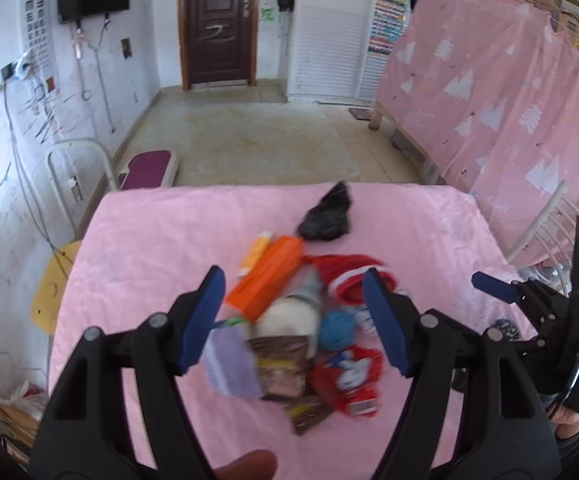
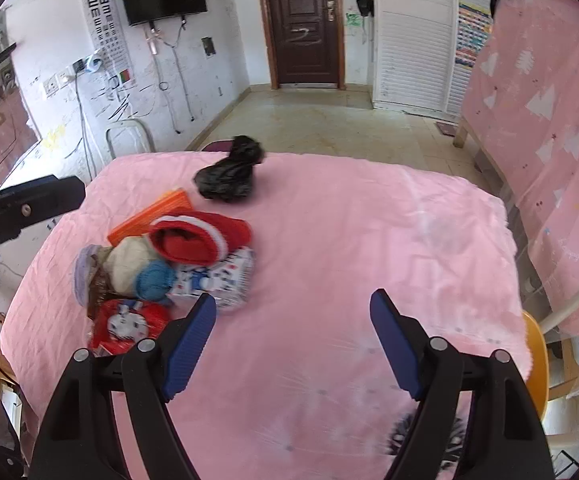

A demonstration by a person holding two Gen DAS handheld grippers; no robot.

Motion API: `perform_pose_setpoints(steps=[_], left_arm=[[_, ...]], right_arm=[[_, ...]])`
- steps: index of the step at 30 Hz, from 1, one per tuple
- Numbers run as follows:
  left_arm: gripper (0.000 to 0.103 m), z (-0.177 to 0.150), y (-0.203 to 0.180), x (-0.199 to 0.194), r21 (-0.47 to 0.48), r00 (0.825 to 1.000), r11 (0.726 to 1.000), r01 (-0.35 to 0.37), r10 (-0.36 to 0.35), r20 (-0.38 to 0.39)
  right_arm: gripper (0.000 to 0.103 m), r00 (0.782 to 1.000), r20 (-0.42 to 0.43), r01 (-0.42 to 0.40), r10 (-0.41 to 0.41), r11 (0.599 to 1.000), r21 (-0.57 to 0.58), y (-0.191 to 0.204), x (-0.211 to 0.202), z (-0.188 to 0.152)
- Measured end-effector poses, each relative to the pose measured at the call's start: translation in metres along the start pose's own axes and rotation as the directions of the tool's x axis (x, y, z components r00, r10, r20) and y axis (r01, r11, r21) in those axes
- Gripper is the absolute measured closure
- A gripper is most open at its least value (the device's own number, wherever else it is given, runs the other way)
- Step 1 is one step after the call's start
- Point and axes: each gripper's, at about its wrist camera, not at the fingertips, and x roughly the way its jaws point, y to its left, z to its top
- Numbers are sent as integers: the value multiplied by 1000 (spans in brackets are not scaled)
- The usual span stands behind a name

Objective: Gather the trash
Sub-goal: 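Grasp the Hello Kitty snack bag with the right gripper while the left grasps the purple sock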

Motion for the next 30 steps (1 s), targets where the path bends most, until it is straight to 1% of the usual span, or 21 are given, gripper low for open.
perform_pose_setpoints(steps=[6,10,16,19,21,23,24,25,26,27,28,30], left_arm=[[35,-14,31,4,-36,1000,999,-15,14,-21],[35,-24,49,12,-70,998,997,-16,13,-54],[35,-39,63,25,-103,994,995,-3,-8,-108],[35,-44,69,28,-105,993,995,1,-13,-119],[38,-46,70,31,-107,992,994,7,-21,-128],[39,-47,69,36,-111,990,994,23,-38,-139],[41,-48,68,38,-112,989,993,24,-40,-142],[44,-48,67,41,-113,988,993,29,-45,-146],[50,-49,67,43,-113,987,993,36,-53,-151],[57,-50,66,45,-115,986,992,45,-63,-157],[61,-50,65,46,-115,985,992,48,-66,-161],[74,-52,63,49,-113,982,992,62,-81,-169]], right_arm=[[34,1000,-21,-17,17,1000,-20,17,12,3],[34,999,-41,-28,26,999,-30,28,23,5],[34,996,-72,-46,44,999,-16,35,38,5],[34,996,-73,-44,42,999,-17,36,41,7],[37,997,-71,-40,39,999,-18,37,41,8],[46,996,-74,-51,49,999,-16,39,42,10],[49,995,-78,-57,55,998,-20,41,43,10],[55,995,-82,-62,60,998,-24,42,43,10],[60,994,-84,-65,63,997,-28,43,43,9],[62,994,-86,-69,66,997,-34,45,43,8],[66,994,-86,-66,62,997,-45,47,43,7],[72,995,-81,-59,55,997,-58,50,42,7]])
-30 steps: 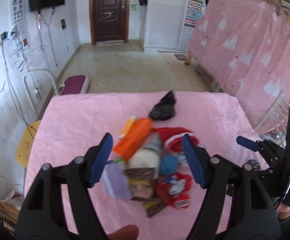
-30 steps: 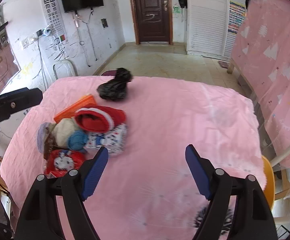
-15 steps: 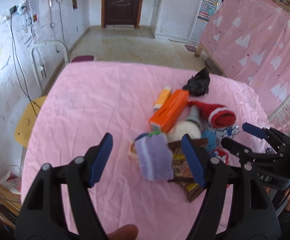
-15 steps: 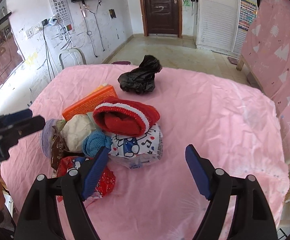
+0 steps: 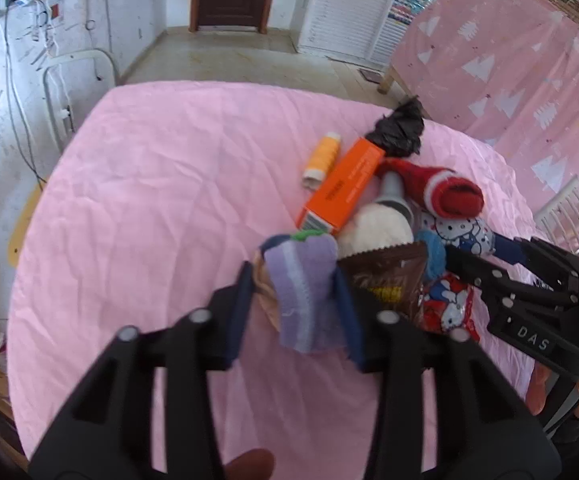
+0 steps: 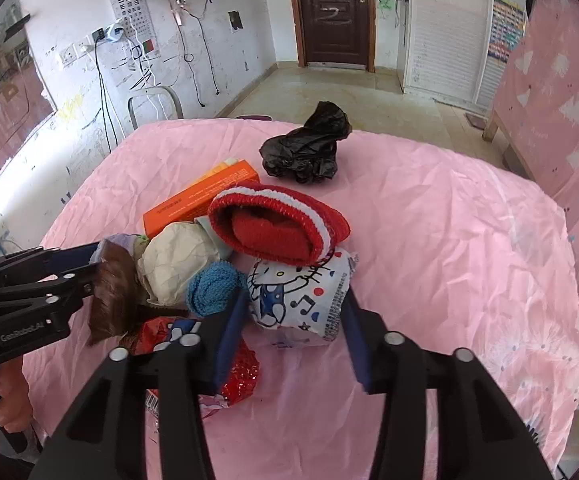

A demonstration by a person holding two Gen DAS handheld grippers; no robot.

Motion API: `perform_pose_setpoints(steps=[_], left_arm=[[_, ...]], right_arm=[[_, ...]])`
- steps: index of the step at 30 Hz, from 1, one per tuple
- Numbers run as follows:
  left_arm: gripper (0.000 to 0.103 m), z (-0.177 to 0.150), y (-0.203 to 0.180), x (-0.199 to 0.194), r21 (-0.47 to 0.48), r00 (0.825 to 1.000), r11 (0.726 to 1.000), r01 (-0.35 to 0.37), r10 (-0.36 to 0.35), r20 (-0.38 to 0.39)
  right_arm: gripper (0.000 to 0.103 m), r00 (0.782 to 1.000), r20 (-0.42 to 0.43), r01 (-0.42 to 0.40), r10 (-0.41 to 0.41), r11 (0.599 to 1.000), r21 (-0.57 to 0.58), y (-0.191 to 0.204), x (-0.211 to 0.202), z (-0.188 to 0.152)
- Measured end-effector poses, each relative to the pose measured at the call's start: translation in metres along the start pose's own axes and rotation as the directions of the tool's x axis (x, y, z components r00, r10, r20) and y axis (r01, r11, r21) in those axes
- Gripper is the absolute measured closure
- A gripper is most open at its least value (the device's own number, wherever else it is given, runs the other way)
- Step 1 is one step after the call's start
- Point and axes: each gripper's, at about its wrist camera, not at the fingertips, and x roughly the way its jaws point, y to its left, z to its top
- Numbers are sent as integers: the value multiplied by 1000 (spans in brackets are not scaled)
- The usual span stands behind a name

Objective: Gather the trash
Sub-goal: 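Grasp the Hello Kitty snack bag with the right gripper while the left grasps the purple sock, then carry the snack bag to the orange bin and release it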

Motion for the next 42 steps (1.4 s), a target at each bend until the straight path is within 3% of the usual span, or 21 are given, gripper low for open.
perform_pose_setpoints(steps=[6,20,31,42], left_arm=[[84,-3,-1,-5,-7,1000,1000,-16,16,15],[85,6,-7,-51,5,988,995,-96,94,119],[84,15,-56,-61,79,985,992,-99,86,152],[84,23,-131,-58,182,986,981,-71,42,160]], right_arm=[[80,1000,26,10,-10,1000,-13,1,-8,-3],[80,996,84,25,-26,1000,15,-21,-42,-11],[80,988,139,52,-65,994,96,-63,-72,-25],[80,976,180,85,-121,977,196,-125,-105,-52]])
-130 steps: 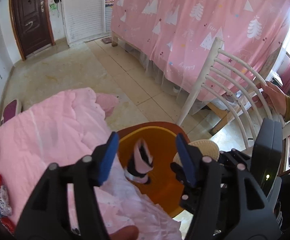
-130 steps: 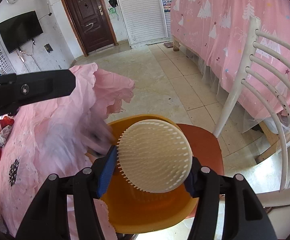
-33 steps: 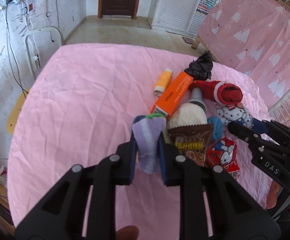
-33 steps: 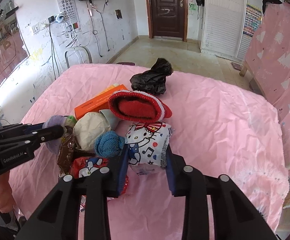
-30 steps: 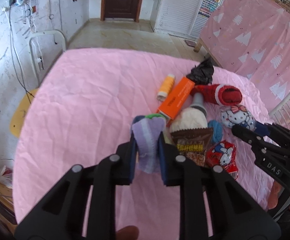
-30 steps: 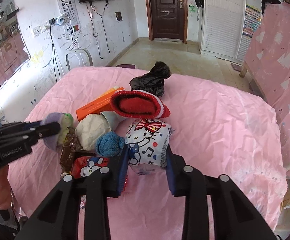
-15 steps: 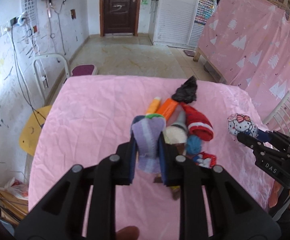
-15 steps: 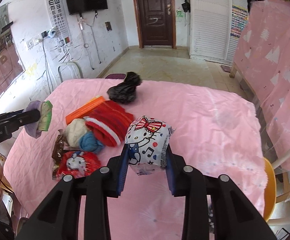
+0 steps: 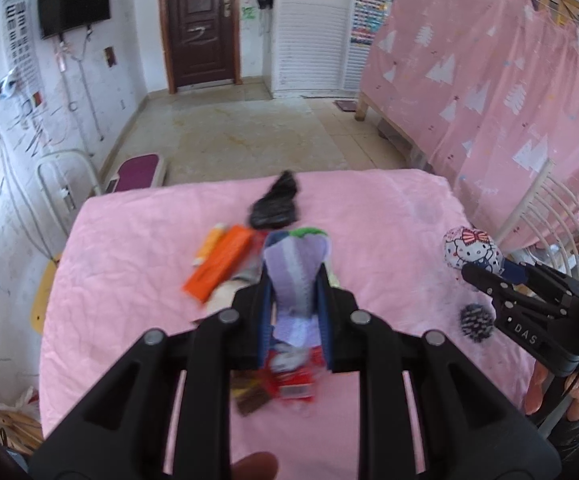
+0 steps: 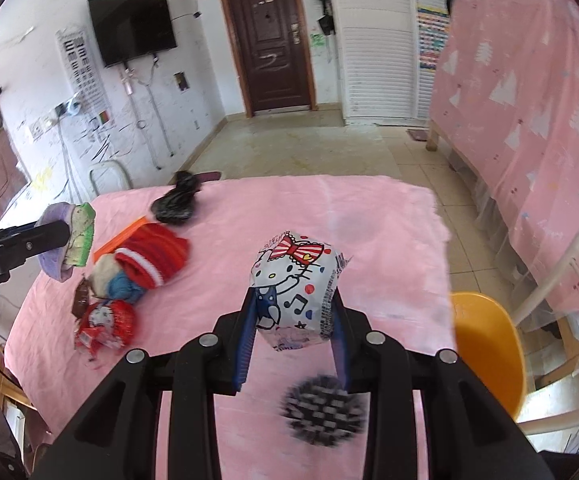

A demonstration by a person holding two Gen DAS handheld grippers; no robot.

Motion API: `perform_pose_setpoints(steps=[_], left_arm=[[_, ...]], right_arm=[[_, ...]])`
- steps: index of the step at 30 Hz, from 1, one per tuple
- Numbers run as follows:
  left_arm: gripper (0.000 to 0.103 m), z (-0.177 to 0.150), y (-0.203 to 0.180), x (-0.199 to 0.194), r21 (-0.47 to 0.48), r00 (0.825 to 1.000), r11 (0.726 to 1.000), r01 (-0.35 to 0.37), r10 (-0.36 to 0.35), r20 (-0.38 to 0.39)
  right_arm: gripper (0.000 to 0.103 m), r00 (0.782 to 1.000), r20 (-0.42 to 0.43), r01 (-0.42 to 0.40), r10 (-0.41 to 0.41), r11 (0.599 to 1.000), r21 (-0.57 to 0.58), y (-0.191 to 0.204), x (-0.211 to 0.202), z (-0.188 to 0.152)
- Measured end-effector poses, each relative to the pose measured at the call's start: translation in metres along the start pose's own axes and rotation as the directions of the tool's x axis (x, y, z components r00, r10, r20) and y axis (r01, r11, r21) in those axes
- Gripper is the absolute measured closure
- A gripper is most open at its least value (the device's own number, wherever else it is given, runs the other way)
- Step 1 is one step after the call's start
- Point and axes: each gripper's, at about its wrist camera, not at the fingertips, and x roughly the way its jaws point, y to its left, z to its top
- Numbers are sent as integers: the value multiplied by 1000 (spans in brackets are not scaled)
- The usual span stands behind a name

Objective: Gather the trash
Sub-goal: 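Carry the snack bag to the orange bin and release it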

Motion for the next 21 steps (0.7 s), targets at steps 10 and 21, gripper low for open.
perform_pose_setpoints(steps=[10,21], left_arm=[[84,17,-87,23,105,997,992,70,-67,-33],[84,26,-177,57,156,982,971,179,-167,-90]], right_arm=[[80,996,28,77,-81,991,105,-80,-25,-17],[80,984,-32,177,-174,974,139,-150,-15,-36]])
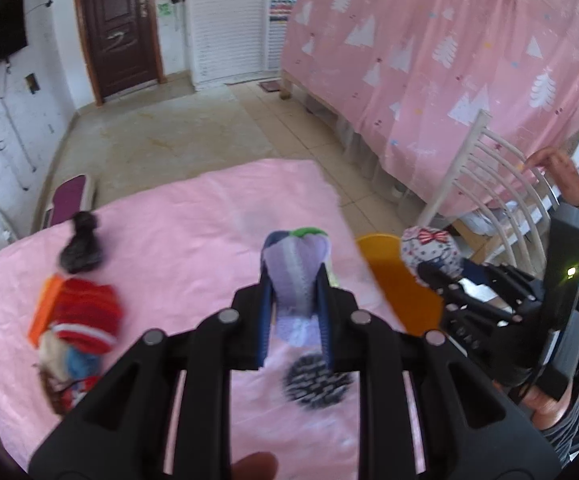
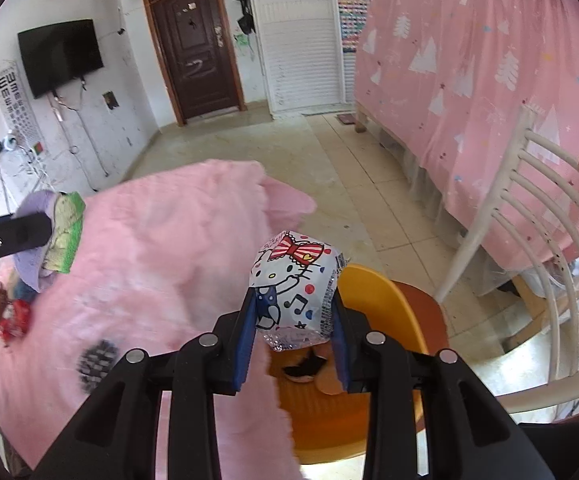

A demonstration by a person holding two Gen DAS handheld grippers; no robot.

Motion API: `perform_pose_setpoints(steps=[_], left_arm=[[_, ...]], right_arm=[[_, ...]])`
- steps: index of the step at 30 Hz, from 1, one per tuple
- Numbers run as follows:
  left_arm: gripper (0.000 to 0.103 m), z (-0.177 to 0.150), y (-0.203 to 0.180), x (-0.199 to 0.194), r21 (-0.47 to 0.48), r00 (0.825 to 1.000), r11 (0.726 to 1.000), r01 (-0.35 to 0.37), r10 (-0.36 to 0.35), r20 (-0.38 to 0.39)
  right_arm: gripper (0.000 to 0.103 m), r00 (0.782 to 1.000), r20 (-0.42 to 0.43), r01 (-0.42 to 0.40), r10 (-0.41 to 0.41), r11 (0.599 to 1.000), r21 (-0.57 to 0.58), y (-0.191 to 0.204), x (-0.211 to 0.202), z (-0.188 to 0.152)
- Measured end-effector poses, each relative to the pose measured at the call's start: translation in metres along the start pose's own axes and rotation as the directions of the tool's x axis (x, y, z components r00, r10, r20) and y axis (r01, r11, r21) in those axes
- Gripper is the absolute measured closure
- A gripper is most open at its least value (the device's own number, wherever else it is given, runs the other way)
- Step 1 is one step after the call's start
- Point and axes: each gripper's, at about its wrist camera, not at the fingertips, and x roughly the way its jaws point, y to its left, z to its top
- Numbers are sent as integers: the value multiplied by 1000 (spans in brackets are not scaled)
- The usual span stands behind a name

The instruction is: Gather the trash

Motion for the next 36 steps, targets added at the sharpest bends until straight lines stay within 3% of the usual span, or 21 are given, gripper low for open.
perform_pose_setpoints(steps=[8,18,19,21,23,27,32,36], left_arm=[[84,11,-54,43,35,997,998,59,-57,-42],[81,18,-93,86,66,994,996,65,-59,-95],[79,18,-95,88,68,993,995,67,-60,-100],[63,19,-96,90,68,993,996,65,-57,-105],[56,20,-96,91,62,993,996,66,-59,-104],[56,20,-93,87,58,994,997,57,-51,-99],[56,20,-80,70,43,996,998,52,-49,-74],[56,21,-67,54,29,997,998,51,-49,-56]], right_arm=[[80,998,-58,23,-22,1000,13,-29,29,-9],[80,997,-82,11,-6,999,53,-56,41,-16],[80,996,-84,8,-3,998,56,-58,41,-17],[80,996,-84,9,-4,998,57,-59,41,-17],[78,996,-85,3,3,998,61,-60,41,-17],[72,996,-88,-6,11,998,65,-59,43,-16],[57,997,-79,-8,12,998,59,-50,41,-12],[56,997,-73,-7,10,999,45,-39,37,-7]])
